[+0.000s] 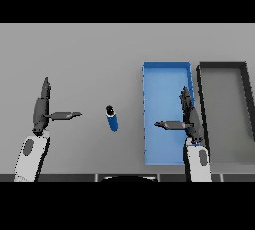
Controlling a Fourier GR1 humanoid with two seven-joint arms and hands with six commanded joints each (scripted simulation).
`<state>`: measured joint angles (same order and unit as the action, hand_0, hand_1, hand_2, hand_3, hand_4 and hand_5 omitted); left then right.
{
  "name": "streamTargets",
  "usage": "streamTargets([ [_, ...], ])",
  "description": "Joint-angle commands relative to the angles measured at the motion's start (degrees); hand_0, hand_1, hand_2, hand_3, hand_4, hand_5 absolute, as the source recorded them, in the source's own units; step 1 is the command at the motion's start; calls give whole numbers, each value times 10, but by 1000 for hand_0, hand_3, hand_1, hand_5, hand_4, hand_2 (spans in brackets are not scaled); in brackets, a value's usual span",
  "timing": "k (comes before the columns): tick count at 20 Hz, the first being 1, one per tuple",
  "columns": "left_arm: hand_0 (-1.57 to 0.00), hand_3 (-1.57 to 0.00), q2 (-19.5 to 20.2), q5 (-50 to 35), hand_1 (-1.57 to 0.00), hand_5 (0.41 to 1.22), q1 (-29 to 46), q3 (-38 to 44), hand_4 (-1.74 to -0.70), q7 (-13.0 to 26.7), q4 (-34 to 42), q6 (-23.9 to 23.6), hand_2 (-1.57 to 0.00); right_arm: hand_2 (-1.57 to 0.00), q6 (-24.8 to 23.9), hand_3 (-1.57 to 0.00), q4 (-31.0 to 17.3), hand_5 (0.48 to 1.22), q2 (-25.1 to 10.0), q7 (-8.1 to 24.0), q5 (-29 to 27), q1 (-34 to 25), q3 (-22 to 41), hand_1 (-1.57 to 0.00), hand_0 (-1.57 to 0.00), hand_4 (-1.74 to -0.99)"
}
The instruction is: Pick up the blue pipe and place it into the blue bin.
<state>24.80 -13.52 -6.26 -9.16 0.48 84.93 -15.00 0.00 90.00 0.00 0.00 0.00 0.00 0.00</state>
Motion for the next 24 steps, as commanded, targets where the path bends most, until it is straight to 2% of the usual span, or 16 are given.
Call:
streamTargets([
  [1, 1, 1, -1, 0, 1, 594, -2, 0, -967, -1, -2, 0, 1, 1, -1, 1, -2, 594, 0, 2, -1, -3, -1, 1, 1, -1210],
  [6, 1, 1, -5, -2, 1, 594, -18, 3, -967, 0, -20, 3, 1, 1, 1, 1, -21, 594, -8, 10, -9, -25, -14, 1, 1, -1210],
  [7, 1, 1, 35, 3, 1, 594, -22, -19, -967, -22, -20, 72, 1, 1, 13, 1, -7, 594, -49, -19, 37, -20, 8, 1, 1, -1210],
  [8, 1, 1, 63, 1, 1, 595, -19, -26, -969, -45, -26, 122, 1, 1, 21, 1, 2, 592, -67, -40, 69, -11, 29, 1, 1, -1206],
  [9, 1, 1, 80, 0, 1, 596, -22, -32, -970, -54, -28, 151, 1, 1, 22, 1, 11, 589, -79, -47, 91, -1, 40, 1, 1, -1198],
  [13, 1, 1, 101, 2, 1, 598, -33, -43, -967, -65, -38, 197, 1, 1, 30, 1, 31, 587, -90, -42, 113, 8, 59, 1, 1, -1191],
  [16, 1, 1, 116, -6, 1, 586, -9, -55, -970, -93, -9, 232, 1, 1, 30, 1, 34, 580, -91, -29, 115, 3, 60, 1, 1, -1181],
  [18, 1, 1, 124, -8, 1, 578, 3, -75, -984, -85, 29, 253, 1, 1, 30, 1, 32, 579, -91, -38, 110, 9, 56, 1, 1, -1194],
  [19, 1, 1, 124, -4, 1, 566, 9, -88, -989, -73, 44, 258, 1, 1, 29, 1, 36, 580, -89, -27, 110, 3, 57, 1, 1, -1200],
  [22, 1, 1, 135, 6, 1, 512, 23, -124, -1018, -22, 97, 273, 1, 1, 34, 1, 42, 580, -93, -20, 97, -3, 50, 1, 1, -1225],
  [24, 1, 1, 128, 16, 1, 483, 20, -150, -1047, 10, 105, 284, 1, 1, 37, 1, 37, 573, -91, -20, 94, -7, 50, 1, 1, -1228],
])
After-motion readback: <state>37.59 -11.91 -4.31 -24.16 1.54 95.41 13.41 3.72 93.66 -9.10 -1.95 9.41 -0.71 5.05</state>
